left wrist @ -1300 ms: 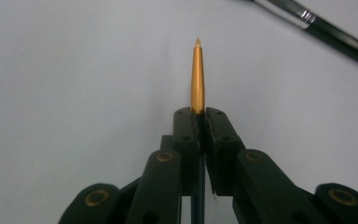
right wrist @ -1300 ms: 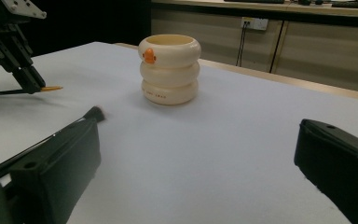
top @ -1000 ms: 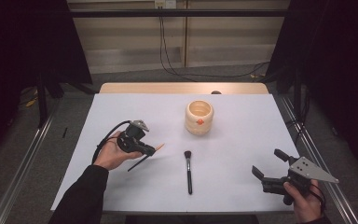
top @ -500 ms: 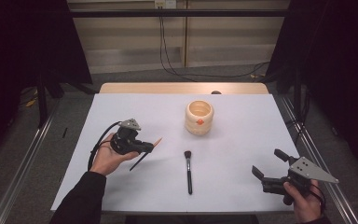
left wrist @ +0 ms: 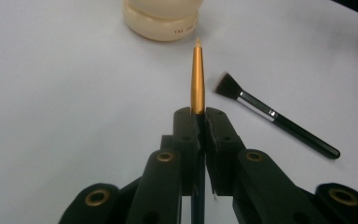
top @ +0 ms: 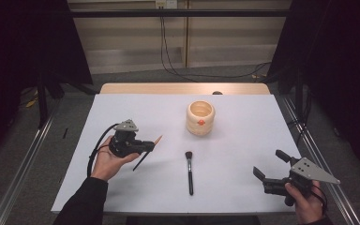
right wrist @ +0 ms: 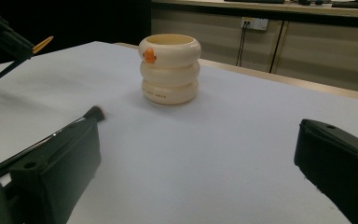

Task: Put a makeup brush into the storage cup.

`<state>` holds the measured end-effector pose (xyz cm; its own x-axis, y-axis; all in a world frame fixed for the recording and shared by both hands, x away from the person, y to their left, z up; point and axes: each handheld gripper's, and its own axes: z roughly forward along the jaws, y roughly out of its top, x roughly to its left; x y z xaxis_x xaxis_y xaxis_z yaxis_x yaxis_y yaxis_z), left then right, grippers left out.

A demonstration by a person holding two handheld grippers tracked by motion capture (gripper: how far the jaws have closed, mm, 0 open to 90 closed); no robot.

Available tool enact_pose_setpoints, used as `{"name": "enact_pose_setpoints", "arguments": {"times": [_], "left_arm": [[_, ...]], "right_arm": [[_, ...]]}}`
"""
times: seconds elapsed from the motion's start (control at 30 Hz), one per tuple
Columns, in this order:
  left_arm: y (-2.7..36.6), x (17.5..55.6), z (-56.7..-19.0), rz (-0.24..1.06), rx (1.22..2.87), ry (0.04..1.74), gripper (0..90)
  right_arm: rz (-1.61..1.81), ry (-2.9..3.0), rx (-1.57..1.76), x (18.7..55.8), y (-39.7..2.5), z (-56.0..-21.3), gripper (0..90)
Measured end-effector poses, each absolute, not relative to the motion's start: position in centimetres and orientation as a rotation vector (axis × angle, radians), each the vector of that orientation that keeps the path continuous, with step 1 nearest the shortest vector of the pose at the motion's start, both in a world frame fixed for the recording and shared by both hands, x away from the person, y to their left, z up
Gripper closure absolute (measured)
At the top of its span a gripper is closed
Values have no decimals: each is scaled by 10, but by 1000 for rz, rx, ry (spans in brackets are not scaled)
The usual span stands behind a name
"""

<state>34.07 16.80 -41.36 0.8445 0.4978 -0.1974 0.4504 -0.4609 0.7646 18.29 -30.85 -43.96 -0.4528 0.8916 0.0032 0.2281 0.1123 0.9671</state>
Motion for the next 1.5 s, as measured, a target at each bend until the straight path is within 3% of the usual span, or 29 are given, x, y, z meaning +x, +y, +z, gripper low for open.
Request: {"name": "enact_pose_setpoints", "arguments": {"times": [1.17,1.27,1.5], "left_arm": [[171,309,-393,244,1848,664,838],[171,309,-392,202,1830,660,838],[167,303,-389,236,1799,627,838]], "right_arm": [[1379,1774,1090,182,-309,-439,0],[1381,1777,1090,182,-309,-439,0],[1380,1774,1091,182,-308,-439,0]]}}
